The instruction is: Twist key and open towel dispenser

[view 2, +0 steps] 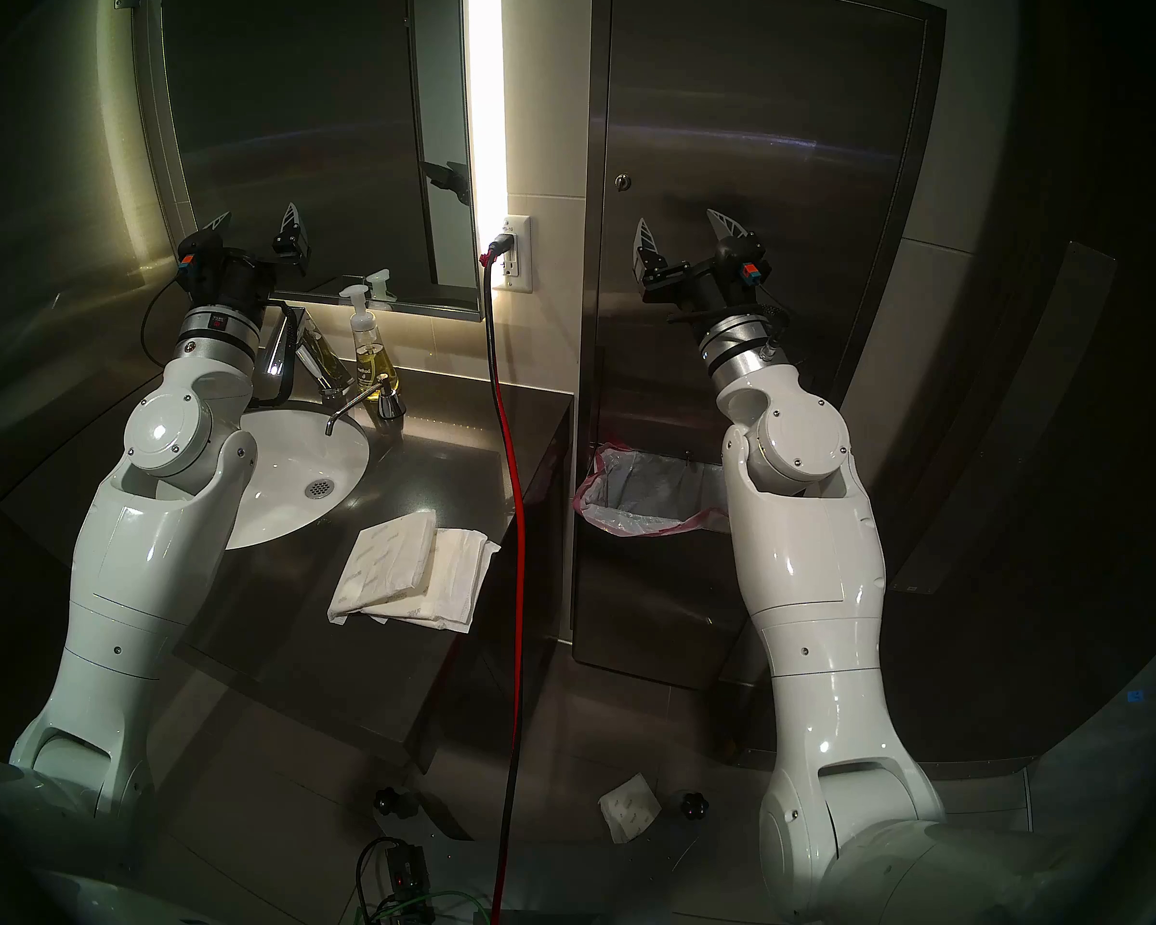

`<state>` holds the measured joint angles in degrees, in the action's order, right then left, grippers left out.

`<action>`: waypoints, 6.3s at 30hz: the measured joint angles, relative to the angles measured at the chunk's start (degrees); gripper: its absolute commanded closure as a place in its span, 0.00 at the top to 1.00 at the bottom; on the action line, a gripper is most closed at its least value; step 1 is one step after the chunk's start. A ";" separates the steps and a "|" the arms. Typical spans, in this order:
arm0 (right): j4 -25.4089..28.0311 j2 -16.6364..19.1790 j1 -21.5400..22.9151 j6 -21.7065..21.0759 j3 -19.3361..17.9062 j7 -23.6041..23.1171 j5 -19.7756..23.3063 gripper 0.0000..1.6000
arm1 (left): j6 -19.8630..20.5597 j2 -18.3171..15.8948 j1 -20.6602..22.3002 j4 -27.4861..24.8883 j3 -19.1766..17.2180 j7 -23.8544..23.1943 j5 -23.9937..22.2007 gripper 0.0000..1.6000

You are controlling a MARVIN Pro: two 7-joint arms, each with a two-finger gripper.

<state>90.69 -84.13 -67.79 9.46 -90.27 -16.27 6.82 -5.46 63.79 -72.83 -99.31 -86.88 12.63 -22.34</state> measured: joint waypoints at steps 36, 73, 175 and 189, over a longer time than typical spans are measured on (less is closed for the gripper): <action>-8.39 -10.41 6.56 8.23 6.39 16.25 -8.32 1.00 | 0.00 -0.07 -0.03 0.01 0.03 0.06 -0.02 1.00; -32.09 -12.78 19.43 18.45 7.08 23.53 -14.13 1.00 | 0.00 -0.11 -0.04 0.01 0.06 0.10 -0.05 1.00; -50.58 -14.49 29.21 27.57 5.93 26.15 -13.20 0.46 | 0.00 -0.18 -0.05 0.02 0.13 0.18 -0.12 1.00; -50.46 -14.51 30.14 29.42 5.66 25.67 -12.71 0.00 | 0.00 -0.19 -0.05 0.02 0.14 0.18 -0.13 1.00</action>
<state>40.23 -98.64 -37.64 38.88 -84.60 9.40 -5.89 -5.46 63.60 -72.87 -99.28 -86.74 12.82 -22.47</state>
